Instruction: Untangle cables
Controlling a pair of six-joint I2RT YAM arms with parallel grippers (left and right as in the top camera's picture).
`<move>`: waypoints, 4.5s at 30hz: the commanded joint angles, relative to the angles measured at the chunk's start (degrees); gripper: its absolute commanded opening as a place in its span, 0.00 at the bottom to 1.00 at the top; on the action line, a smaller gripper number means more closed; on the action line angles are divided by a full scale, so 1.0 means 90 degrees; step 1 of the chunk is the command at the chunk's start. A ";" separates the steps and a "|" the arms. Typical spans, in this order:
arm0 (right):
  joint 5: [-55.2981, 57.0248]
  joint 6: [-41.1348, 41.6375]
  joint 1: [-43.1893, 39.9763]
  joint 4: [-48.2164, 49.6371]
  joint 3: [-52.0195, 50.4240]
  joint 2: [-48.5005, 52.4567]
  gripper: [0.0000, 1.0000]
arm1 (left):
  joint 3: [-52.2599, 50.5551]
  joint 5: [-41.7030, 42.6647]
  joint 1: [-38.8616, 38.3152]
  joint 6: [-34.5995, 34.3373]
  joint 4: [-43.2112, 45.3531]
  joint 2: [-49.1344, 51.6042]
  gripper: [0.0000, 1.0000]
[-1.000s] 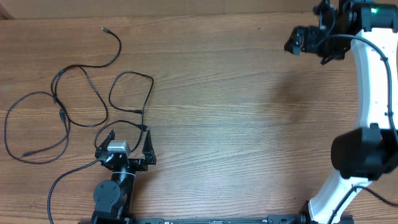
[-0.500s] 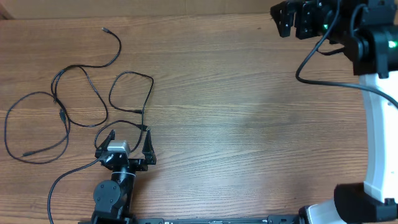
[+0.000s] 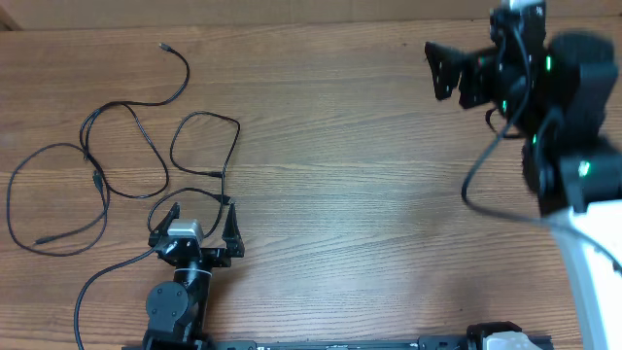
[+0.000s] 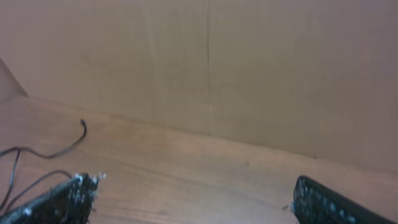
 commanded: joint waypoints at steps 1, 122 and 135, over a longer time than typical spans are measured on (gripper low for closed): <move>-0.0129 0.0024 0.0012 0.1234 -0.1389 -0.0976 1.00 | -0.0015 0.0051 0.0070 0.0097 -0.0005 -0.0073 1.00; 0.0199 0.0330 -0.0369 0.2531 -0.8524 -0.7871 1.00 | -0.0015 0.0051 0.0070 0.0097 -0.0005 -0.0073 1.00; 0.0199 0.0330 -0.0369 0.2531 -0.8524 -0.7871 1.00 | -0.0015 0.0051 0.0070 0.0097 -0.0007 -0.0073 1.00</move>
